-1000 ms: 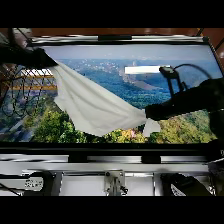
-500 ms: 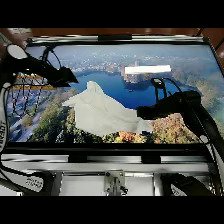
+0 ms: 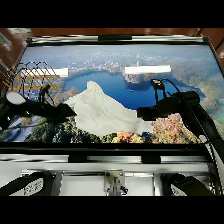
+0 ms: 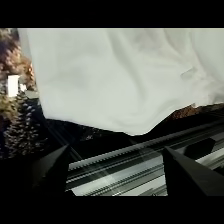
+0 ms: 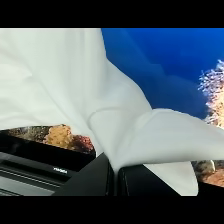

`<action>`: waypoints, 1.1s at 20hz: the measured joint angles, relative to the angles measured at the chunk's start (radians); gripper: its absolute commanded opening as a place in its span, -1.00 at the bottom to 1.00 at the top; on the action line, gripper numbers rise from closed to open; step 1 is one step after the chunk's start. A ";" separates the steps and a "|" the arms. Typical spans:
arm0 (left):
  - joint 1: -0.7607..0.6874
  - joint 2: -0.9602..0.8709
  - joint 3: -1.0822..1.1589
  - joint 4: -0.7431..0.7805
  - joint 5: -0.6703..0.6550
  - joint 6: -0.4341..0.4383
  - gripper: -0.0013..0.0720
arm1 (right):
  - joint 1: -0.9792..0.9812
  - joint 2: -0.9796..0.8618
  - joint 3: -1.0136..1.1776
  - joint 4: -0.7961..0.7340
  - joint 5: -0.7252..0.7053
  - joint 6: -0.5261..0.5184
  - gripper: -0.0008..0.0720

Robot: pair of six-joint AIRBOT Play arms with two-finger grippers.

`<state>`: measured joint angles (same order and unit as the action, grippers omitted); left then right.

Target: Fold the shirts.

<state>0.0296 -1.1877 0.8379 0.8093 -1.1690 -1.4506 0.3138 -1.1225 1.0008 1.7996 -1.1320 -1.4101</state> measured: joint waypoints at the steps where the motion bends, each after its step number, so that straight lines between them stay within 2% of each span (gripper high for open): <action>1: -0.009 0.014 -0.070 -0.031 0.047 0.007 1.00 | 0.000 0.000 0.000 0.000 0.006 0.000 -0.80; 4: -0.058 0.006 -0.197 -0.091 0.159 0.018 1.00 | 0.000 0.000 0.000 -0.001 0.022 -0.001 -0.80; 9: -0.169 -0.066 -0.256 -0.182 0.309 0.025 0.95 | 0.000 0.000 0.000 -0.002 0.033 -0.002 -0.80; 10: -0.190 -0.077 -0.258 -0.206 0.340 0.025 0.70 | 0.000 0.000 0.000 -0.002 0.034 -0.002 -0.80; 12: -0.222 -0.093 -0.265 -0.237 0.421 0.026 0.04 | 0.000 0.000 0.000 -0.002 0.035 -0.002 -0.80; 13: -0.235 -0.098 -0.265 -0.246 0.461 0.026 -0.67 | 0.000 0.000 0.000 -0.002 0.039 -0.002 -0.80; 14: -0.244 -0.105 -0.261 -0.246 0.493 0.031 -0.86 | 0.000 0.000 0.000 -0.001 0.047 -0.002 -0.80; 16: -0.248 -0.105 -0.225 -0.267 0.502 0.081 -0.87 | 0.000 0.000 0.001 -0.001 0.056 -0.002 -0.80; 18: -0.241 -0.084 -0.159 -0.252 0.439 0.156 -0.87 | 0.000 0.005 0.015 -0.003 0.065 -0.018 -0.80; 22: -0.207 0.061 0.077 -0.071 0.328 0.225 -0.86 | 0.000 0.063 0.148 -0.048 0.097 -0.103 -0.80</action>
<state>-0.1772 -1.1263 0.9154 0.7380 -0.8410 -1.2251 0.3141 -1.0592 1.1484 1.7515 -1.0355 -1.5127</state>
